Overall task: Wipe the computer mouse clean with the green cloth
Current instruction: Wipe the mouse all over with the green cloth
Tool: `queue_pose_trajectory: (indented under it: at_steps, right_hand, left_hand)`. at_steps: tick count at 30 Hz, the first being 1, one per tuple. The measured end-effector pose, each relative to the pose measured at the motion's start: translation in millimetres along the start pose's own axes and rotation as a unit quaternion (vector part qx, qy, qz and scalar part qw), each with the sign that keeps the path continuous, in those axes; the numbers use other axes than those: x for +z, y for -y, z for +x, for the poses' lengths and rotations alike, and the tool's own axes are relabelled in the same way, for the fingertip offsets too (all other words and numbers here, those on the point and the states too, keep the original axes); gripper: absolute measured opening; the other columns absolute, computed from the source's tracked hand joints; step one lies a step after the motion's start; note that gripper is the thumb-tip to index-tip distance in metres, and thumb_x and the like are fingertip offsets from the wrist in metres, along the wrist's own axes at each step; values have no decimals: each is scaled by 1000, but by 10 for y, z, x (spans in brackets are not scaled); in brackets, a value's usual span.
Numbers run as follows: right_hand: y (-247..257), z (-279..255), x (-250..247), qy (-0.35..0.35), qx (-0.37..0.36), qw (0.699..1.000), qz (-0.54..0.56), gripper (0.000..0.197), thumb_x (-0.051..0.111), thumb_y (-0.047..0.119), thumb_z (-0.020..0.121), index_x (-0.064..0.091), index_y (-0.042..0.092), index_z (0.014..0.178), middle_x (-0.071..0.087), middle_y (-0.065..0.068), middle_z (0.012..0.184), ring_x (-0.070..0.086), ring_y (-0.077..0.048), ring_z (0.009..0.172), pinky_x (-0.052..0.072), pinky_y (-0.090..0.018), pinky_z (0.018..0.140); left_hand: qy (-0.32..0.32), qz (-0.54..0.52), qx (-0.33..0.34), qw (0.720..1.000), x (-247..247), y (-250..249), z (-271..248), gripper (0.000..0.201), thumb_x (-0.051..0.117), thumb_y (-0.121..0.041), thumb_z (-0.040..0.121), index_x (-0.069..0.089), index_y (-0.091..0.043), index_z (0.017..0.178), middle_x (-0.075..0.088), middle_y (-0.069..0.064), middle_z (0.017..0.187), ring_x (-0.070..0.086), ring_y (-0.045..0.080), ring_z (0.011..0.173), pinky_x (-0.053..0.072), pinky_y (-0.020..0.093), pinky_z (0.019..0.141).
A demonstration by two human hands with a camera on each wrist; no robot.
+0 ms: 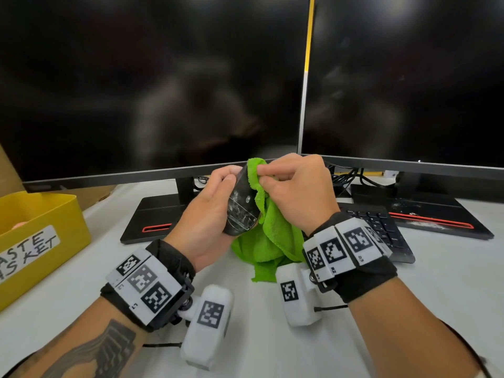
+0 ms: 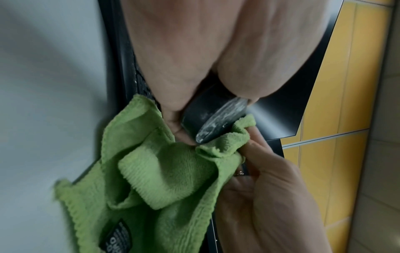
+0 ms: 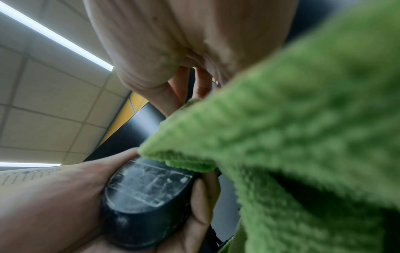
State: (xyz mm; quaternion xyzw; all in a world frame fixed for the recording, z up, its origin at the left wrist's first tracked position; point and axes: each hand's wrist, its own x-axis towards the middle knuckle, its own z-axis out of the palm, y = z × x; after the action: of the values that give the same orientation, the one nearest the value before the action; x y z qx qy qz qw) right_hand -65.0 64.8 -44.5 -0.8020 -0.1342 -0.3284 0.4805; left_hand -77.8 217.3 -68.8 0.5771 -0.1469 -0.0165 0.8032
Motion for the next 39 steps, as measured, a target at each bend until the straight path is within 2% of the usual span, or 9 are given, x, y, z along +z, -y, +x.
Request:
queue_pose_trajectory:
  at_steps: [3,9,15,20,23,28,30,36,39]
  right_hand:
    - [5,-5,43,26,-12,999,23,16,79,13,85,85,25,95,73,11,92,70,-13,79,59,-37,83]
    - [-49,14,4,9,5,1000,-11,19,77,11,84,86,26,92,79,4,95,74,-20,87,58,-43,91]
    - [4,-12,22,43,-21,998,28,16,78,15,87,85,27,96,69,15,91,61,-4,72,54,-28,76]
    - [-18,-8,30,48,12,999,-9,18,77,14,81,85,29,87,78,10,83,72,-12,79,59,-37,89]
    - [-33,-5,24,41,27,999,2,20,77,16,77,84,32,85,78,9,77,75,-12,76,61,-39,87]
    - [5,-60,113,135,-15,990,43,22,78,23,72,78,43,81,73,15,80,67,-4,70,56,-31,77]
    - [-44,-31,82,161,-2,987,11,29,81,16,74,77,45,76,75,16,76,67,-1,72,55,-29,80]
    - [-51,0,5,64,24,998,-11,19,79,11,77,83,29,79,76,14,73,74,-10,78,61,-33,87]
    - [-19,-24,50,105,3,994,23,18,80,15,74,83,31,80,77,12,77,72,-7,74,61,-34,84]
  left_hand:
    - [0,9,0,1000,-13,0,-5,31,36,-24,114,55,-13,137,68,14,115,64,25,100,55,41,85]
    - [-8,15,0,1000,-26,-6,17,26,38,-25,114,60,-20,127,69,8,106,64,19,92,55,38,81]
    - [-2,12,-1,1000,-18,10,-5,30,37,-24,114,58,-17,135,72,10,109,69,21,97,60,37,81]
    - [-19,-4,3,1000,-49,-6,31,32,37,-25,114,54,-16,140,70,6,110,68,15,88,57,35,77]
    - [-15,-23,-1,1000,-30,-4,27,30,36,-25,115,54,-18,138,70,9,114,69,17,93,56,36,81]
    - [-15,-45,-25,999,-37,-26,7,20,48,-25,111,59,-26,127,72,10,102,69,20,83,56,34,73]
    - [-27,-46,-25,998,-50,-27,16,22,44,-26,113,59,-26,128,70,11,107,67,22,90,54,36,76]
    - [-25,-50,-28,998,-3,-8,23,27,41,-28,113,60,-26,132,75,5,119,71,19,100,57,41,86]
    - [-27,-59,-24,998,-22,-4,32,26,40,-27,114,60,-25,131,73,13,123,71,21,101,59,39,85]
